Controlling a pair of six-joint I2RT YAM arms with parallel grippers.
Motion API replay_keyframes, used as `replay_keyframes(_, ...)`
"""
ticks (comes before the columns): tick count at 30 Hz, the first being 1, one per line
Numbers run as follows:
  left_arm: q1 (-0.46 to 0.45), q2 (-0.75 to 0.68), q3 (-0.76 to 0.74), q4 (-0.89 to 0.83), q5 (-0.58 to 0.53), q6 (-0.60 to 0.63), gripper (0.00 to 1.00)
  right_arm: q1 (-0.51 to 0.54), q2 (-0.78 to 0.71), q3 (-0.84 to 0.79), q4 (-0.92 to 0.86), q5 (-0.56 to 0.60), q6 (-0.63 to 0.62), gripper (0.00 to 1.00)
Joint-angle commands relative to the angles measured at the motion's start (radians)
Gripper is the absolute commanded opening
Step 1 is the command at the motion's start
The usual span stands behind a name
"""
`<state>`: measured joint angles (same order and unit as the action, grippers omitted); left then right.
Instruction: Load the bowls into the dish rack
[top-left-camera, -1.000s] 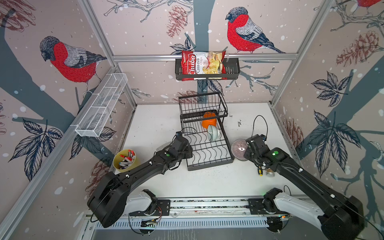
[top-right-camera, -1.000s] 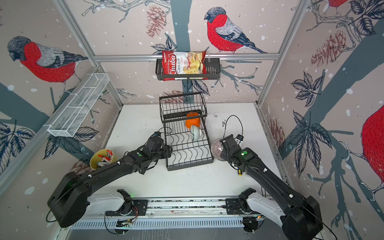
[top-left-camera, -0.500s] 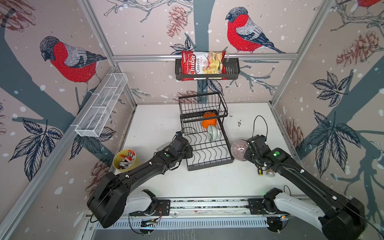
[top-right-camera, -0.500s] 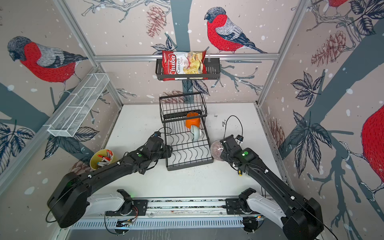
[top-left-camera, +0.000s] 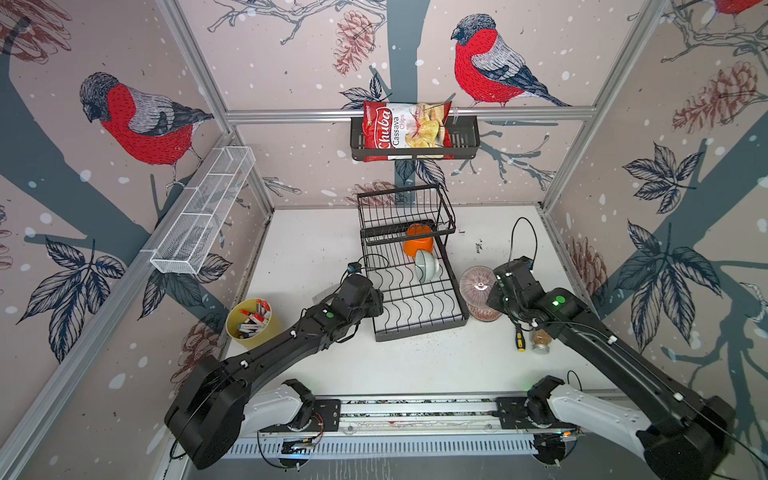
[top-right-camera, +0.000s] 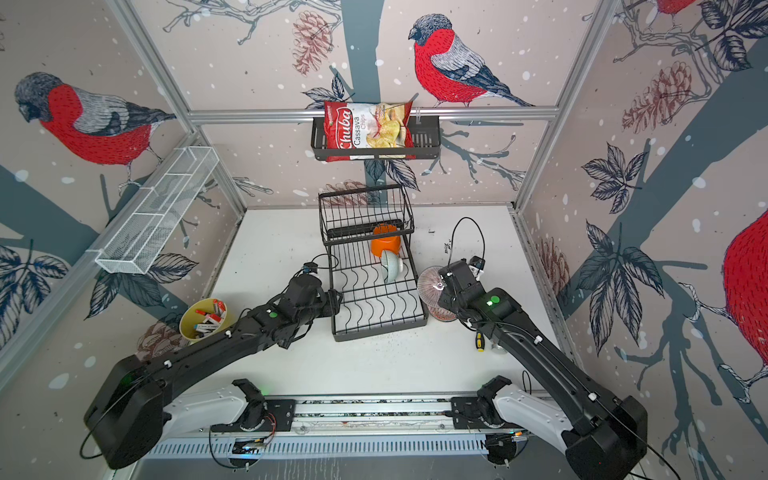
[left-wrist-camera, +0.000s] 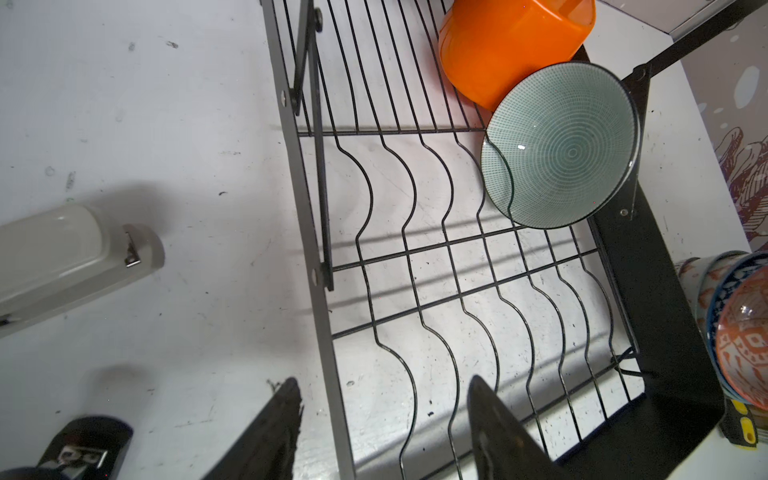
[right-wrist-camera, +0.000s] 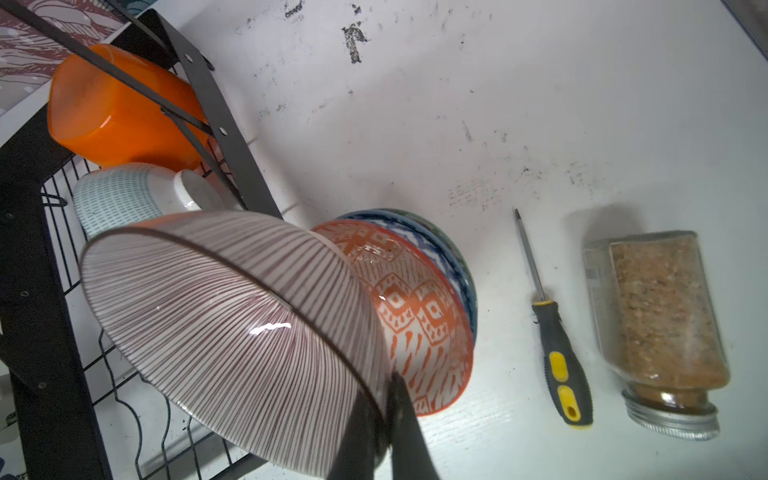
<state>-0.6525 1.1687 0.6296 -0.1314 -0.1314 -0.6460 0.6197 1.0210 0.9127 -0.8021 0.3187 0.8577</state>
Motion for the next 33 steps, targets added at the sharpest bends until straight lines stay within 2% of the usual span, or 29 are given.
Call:
replay_keyframes(1, 0.000, -0.024, -0.012, 0.043, -0.027, 0.020, 0.63, 0.039, 0.022, 0.037, 0.017, 0.071, -0.017, 0.00)
replay_keyframes(17, 0.019, -0.143, -0.088, 0.096, -0.062, 0.026, 0.63, 0.320, 0.212, 0.154, 0.012, 0.320, 0.023, 0.00)
replay_keyframes(20, 0.033, -0.155, -0.104, 0.115, -0.042, 0.024, 0.69, 0.367, 0.228, 0.153, 0.018, 0.367, 0.030, 0.00)
replay_keyframes(29, 0.083, -0.200, -0.130, 0.143, -0.003, 0.024, 0.71, 0.453, 0.301, 0.162, -0.014, 0.506, 0.081, 0.00)
replay_keyframes(33, 0.099, -0.213, -0.133, 0.141, 0.006, 0.029, 0.78, 0.472, 0.340, 0.169, -0.041, 0.549, 0.109, 0.00)
